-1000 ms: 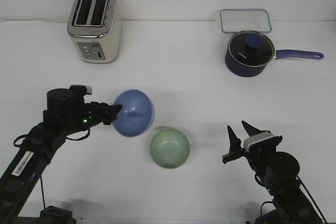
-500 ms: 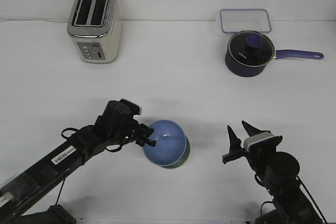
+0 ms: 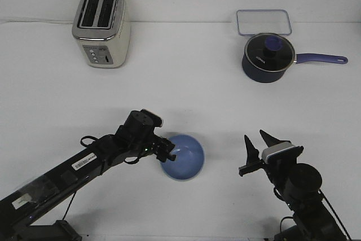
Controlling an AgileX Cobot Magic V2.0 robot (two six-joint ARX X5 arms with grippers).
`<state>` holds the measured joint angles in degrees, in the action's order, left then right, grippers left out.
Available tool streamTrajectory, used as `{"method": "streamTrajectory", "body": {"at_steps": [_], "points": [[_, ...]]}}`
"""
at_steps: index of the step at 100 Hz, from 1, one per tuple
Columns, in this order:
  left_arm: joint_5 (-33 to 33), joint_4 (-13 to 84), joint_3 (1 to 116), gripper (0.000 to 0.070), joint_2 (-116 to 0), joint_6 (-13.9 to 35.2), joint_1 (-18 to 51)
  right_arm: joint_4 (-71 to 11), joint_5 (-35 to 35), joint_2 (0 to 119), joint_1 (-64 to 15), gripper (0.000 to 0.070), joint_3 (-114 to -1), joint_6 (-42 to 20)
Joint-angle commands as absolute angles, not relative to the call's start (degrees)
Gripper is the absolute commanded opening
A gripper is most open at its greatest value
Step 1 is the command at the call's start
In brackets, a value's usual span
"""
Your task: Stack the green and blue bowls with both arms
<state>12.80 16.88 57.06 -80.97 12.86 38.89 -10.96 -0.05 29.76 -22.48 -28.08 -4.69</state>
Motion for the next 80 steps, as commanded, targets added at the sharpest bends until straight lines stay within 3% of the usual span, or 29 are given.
{"method": "streamTrajectory", "body": {"at_steps": [1, 15, 46, 51, 58, 61, 64, 67, 69, 80], "points": [[13.13, 16.56, 58.06, 0.0424, -80.53, 12.08, 39.24, -10.31, -0.23, 30.06, -22.79, 0.0319, -28.14, -4.27], [11.49, 16.21, 59.02, 0.0423, -76.82, 10.92, 37.71, -10.33, -0.19, 30.06, -22.79, 0.0319, -28.14, -4.27], [-5.45, 14.57, 59.88, 0.0406, -63.18, 4.97, 28.99, -10.28, 0.14, 30.04, -22.79, 0.0319, -28.14, -4.25], [-7.68, 14.90, 59.88, 0.0335, -61.17, 3.88, 26.89, -10.28, 1.04, 30.02, -22.79, 0.0318, -28.14, -4.29], [-9.45, 15.73, 59.83, 0.0161, -58.61, 2.98, 23.88, -10.31, 2.48, 29.91, -22.79, 0.0305, -28.14, -4.75], [-9.50, 16.53, 59.83, 0.0070, -57.54, 2.52, 22.50, -10.31, 2.87, 29.89, -22.79, 0.0256, -28.14, -4.89], [-9.50, 17.30, 59.83, 0.0000, -56.58, 2.02, 21.17, -10.33, 3.09, 29.47, -22.79, 0.0151, -28.14, -5.10], [-9.50, 18.28, 59.81, 0.0016, -55.57, 1.96, 19.86, -10.37, 3.03, 28.88, -22.79, 0.0033, -28.14, -5.32], [-9.50, 18.76, 59.70, 0.0012, -54.92, 1.93, 19.05, -10.35, 3.05, 28.42, -22.79, 0.0000, -28.14, -5.61], [-9.50, 19.68, 57.65, 0.0013, -50.39, 1.91, 14.87, -11.29, 3.11, 24.56, -22.81, 0.0006, -28.14, -7.46]]}}
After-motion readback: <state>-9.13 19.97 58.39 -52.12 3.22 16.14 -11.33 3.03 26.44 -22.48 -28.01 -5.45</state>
